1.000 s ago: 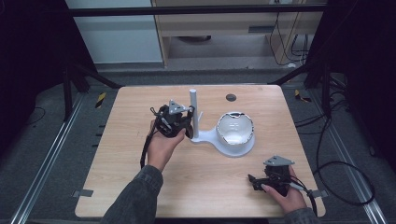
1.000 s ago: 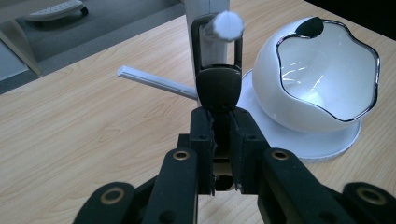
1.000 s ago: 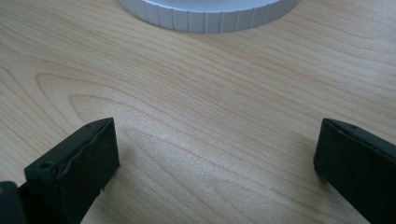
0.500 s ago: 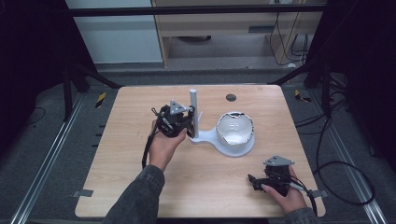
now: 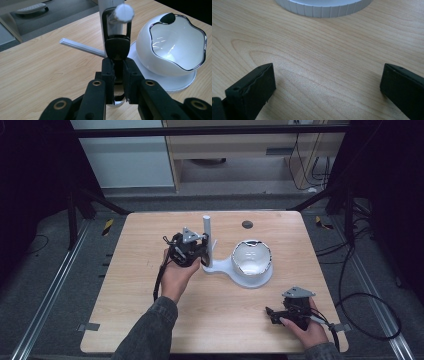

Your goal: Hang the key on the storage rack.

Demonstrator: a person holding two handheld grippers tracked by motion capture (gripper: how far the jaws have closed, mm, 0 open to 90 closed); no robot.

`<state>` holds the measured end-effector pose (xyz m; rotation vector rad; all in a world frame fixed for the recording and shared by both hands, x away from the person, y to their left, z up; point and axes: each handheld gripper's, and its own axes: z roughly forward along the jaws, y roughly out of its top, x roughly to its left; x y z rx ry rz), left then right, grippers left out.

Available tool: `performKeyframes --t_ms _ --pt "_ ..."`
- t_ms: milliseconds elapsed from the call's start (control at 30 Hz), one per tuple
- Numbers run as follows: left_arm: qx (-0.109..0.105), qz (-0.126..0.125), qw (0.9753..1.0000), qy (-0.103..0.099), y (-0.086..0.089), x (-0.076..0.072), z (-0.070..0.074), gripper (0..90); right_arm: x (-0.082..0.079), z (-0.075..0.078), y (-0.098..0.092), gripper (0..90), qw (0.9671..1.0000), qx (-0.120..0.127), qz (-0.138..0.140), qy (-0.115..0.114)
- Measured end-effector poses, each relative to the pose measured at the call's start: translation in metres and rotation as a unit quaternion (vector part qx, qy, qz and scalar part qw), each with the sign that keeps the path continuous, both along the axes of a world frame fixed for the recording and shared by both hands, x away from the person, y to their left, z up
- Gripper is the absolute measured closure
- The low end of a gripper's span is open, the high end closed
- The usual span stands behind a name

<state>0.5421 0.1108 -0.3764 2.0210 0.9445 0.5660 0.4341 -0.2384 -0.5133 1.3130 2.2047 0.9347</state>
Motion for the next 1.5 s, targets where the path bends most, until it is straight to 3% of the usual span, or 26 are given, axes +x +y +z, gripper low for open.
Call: performKeyframes --t_ms 967,1500 --pt "-0.003 0.0 1.0 -0.003 0.0 0.002 -0.001 78.0 0.0 0.0 0.0 0.4 1.0 0.001 0.0 0.0" --pt "0.006 0.011 0.9997 -0.022 0.009 -0.008 -0.003 56.3 0.0 0.0 0.0 0.4 1.0 0.001 -0.001 0.0"
